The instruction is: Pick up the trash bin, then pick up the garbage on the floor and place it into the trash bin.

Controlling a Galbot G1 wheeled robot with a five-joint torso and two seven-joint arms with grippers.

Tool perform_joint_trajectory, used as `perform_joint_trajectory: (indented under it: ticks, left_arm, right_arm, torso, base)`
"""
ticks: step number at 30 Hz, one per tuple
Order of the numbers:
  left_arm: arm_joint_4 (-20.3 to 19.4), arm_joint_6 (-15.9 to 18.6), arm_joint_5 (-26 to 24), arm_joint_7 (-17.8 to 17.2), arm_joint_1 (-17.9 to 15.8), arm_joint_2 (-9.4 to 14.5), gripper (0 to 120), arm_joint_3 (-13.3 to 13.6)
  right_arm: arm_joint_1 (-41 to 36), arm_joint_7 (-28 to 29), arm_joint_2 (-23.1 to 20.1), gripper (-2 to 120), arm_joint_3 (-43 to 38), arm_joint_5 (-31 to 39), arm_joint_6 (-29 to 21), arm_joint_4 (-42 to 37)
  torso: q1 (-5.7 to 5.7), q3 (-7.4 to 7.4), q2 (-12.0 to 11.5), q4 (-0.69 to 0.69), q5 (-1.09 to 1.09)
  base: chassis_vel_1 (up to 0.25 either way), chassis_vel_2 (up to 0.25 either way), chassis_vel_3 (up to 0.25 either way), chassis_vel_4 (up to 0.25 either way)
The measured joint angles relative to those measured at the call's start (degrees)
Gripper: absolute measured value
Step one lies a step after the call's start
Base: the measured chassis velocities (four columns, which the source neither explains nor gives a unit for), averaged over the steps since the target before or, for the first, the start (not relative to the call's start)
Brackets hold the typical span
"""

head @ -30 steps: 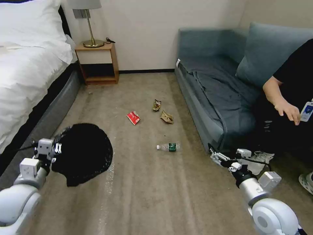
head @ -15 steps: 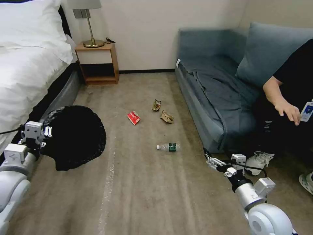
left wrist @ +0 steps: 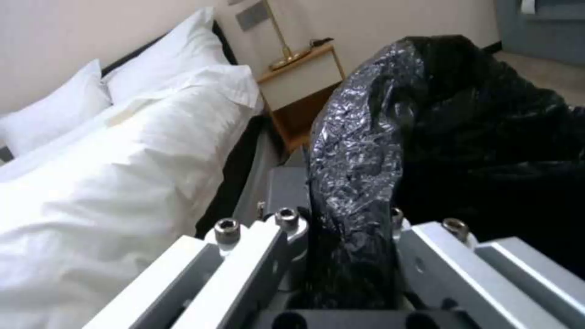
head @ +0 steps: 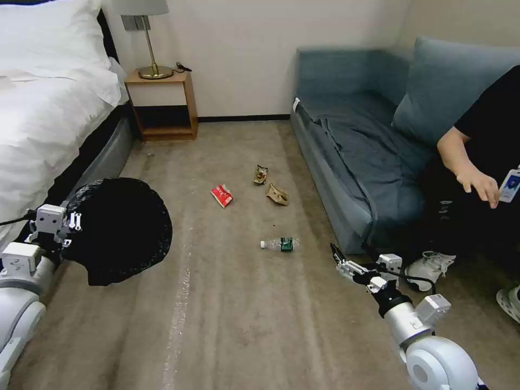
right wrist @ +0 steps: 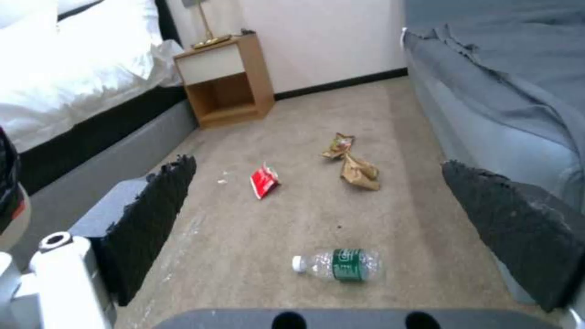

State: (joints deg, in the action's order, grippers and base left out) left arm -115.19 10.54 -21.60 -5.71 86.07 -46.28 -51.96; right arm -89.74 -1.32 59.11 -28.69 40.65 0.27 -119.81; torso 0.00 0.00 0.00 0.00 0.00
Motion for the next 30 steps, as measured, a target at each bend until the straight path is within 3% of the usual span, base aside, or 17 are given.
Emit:
perform_joint_trajectory:
  ticks: [19, 30]
  left_arm:
    - [1.83, -0.53, -0.79, 1.04, -0.63, 1.42, 6, -4.38]
    - [4.55, -0.74, -1.09, 1.61, -2.74, 3.58, 6, -5.00]
  right_arm:
    - [0.65, -2.92, -0.45, 100, 0.71, -0.64, 0.81, 1.34]
    - [1.09, -3.21, -0.37, 100, 1.57, -1.45, 0.96, 2.11]
  torso:
    - [0.00, 0.00, 0.00, 0.00, 0.00]
    - [0.00, 0.00, 0.00, 0.00, 0.00]
  base:
    - [0.000, 0.000, 0.000, 0.000]
    - [-0.055, 0.041, 0.055, -0.050]
